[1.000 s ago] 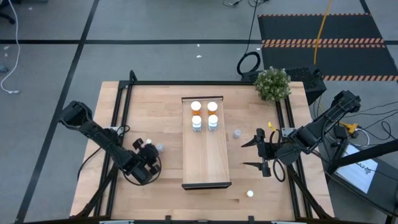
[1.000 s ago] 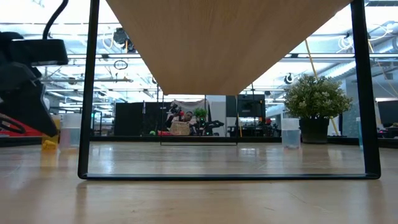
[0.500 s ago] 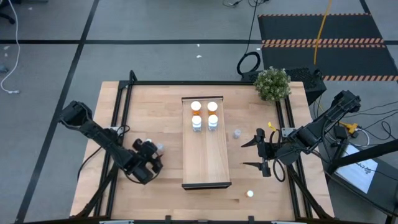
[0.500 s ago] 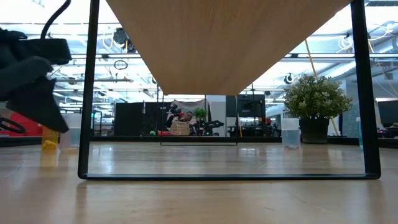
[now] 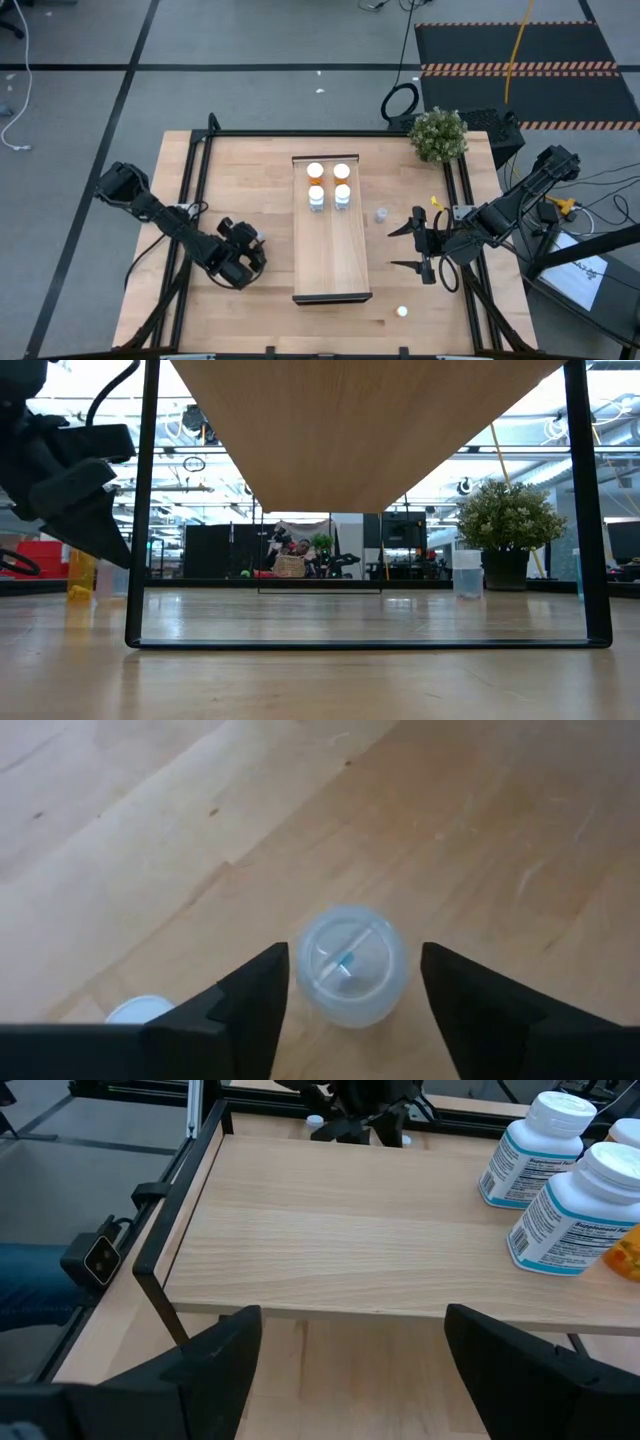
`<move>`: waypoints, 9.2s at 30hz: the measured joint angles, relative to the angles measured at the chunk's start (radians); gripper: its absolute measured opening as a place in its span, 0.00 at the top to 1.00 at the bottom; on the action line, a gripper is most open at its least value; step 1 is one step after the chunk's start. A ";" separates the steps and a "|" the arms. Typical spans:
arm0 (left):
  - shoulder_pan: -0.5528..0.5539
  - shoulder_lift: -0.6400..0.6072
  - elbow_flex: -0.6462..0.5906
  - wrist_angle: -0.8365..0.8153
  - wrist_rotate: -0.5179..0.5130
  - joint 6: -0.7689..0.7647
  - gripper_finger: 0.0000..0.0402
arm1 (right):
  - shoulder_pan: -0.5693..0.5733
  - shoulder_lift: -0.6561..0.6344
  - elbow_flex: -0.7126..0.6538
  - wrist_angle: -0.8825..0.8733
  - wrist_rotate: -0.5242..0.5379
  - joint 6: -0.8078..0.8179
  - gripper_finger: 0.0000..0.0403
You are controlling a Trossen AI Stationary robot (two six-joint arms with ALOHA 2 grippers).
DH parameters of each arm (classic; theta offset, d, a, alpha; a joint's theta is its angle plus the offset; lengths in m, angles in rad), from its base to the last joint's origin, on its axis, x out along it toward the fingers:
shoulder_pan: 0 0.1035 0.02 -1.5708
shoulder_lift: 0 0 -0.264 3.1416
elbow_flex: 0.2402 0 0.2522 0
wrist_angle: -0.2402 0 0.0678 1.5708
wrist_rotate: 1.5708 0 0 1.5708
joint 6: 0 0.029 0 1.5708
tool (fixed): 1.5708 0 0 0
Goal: Pick and place medicine bottles onto shelf by color
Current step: Put the bottom transparent pill bottle on the shelf, then put the transparent pill bottle on the shelf aligned with the other transparent pill bottle
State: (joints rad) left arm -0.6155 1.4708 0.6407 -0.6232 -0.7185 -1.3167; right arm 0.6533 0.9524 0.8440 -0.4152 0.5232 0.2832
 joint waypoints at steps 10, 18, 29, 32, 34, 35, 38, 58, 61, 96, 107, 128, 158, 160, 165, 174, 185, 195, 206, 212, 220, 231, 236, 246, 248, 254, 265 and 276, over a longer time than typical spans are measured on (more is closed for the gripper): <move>0.000 0.000 0.000 0.054 0.001 0.120 0.63 | 0.000 0.000 0.000 0.000 0.000 0.000 0.24; -0.001 -0.035 0.000 0.053 0.006 0.176 0.59 | 0.000 0.000 0.000 0.000 0.000 0.000 0.24; 0.008 -0.304 0.000 0.066 0.058 0.471 0.63 | 0.000 0.000 -0.001 0.000 0.010 -0.008 0.24; 0.036 -0.389 0.001 0.078 0.091 0.550 0.62 | 0.000 0.000 -0.001 0.000 0.033 -0.008 0.24; 0.056 -0.435 0.009 0.079 0.115 0.604 0.61 | 0.000 0.000 -0.001 0.000 0.034 -0.008 0.24; 0.066 -0.454 0.017 0.076 0.125 0.635 0.61 | 0.000 0.000 -0.001 0.000 0.034 -0.008 0.24; 0.095 -0.493 0.062 0.078 0.147 0.743 0.61 | 0.000 0.000 -0.001 0.000 0.034 -0.008 0.24; 0.318 -0.268 0.566 0.077 0.536 1.346 0.61 | 0.000 0.000 -0.001 -0.001 0.032 -0.016 0.24; 0.349 -0.194 0.636 0.068 0.589 1.409 0.61 | 0.000 0.000 -0.001 -0.001 0.032 -0.017 0.24; 0.487 0.116 0.732 0.019 0.628 1.462 0.61 | 0.000 0.000 -0.001 -0.016 0.030 -0.034 0.24; 0.487 0.127 0.732 0.023 0.676 1.555 0.61 | 0.000 0.000 -0.001 -0.016 0.031 -0.034 0.24; 0.530 0.125 0.711 0.046 0.728 1.621 0.61 | 0.000 0.000 -0.001 -0.015 0.031 -0.038 0.24; 0.527 0.118 0.710 0.077 0.688 1.644 0.50 | 0.000 0.000 -0.001 -0.016 0.031 -0.038 0.24; 0.524 0.111 0.709 0.080 0.687 1.640 0.50 | 0.000 0.000 -0.001 -0.016 0.031 -0.038 0.24; 0.510 0.094 0.711 0.103 0.681 1.629 0.50 | 0.000 0.000 -0.001 -0.016 0.031 -0.035 0.24; 0.442 0.007 0.711 0.088 0.497 1.476 0.50 | -0.006 0.000 -0.001 -0.054 0.120 0.041 0.24; 0.353 -0.047 0.709 0.025 0.300 1.412 0.50 | -0.230 0.000 -0.107 -0.083 0.041 0.062 0.27; 0.361 -0.048 0.589 0.128 0.288 1.420 0.50 | -0.533 0.014 -0.171 -0.074 -0.308 -0.146 0.37; 0.369 -0.048 0.584 0.147 0.270 1.408 0.50 | -0.762 0.136 -0.179 -0.030 -0.556 -0.420 0.34; 0.368 -0.048 0.584 0.150 0.269 1.408 0.50 | -0.844 0.231 -0.179 0.024 -0.631 -0.529 0.32; 0.368 -0.048 0.584 0.147 0.269 1.401 0.50 | -0.892 0.329 -0.179 0.054 -0.658 -0.554 0.36; 0.368 -0.048 0.584 0.147 0.272 1.399 0.50 | -0.890 0.321 -0.179 0.007 -0.657 -0.421 0.56; 0.368 -0.048 0.584 0.149 0.273 1.393 0.50 | -0.888 0.299 -0.179 -0.003 -0.657 -0.333 0.62; 0.364 -0.048 0.585 0.156 0.275 1.389 0.50 | -0.887 0.290 -0.177 -0.055 -0.656 -0.122 0.63; 0.362 -0.048 0.585 0.157 0.275 1.388 0.50 | -0.887 0.289 -0.176 -0.067 -0.655 -0.071 0.63; 0.362 -0.048 0.585 0.158 0.275 1.382 0.50 | -0.846 0.266 -0.177 -0.095 -0.654 0.106 0.63; 0.362 -0.048 0.585 0.183 0.275 1.386 0.50 | -0.709 0.195 -0.179 -0.187 -0.416 0.367 0.63; 0.362 -0.048 0.585 0.240 0.275 1.390 0.50 | -0.657 0.209 -0.190 -0.196 -0.288 0.489 0.57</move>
State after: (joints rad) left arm -0.2539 1.4227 1.2259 -0.3828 -0.4438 0.0731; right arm -0.0040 1.1618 0.6537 -0.6109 0.2352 0.7722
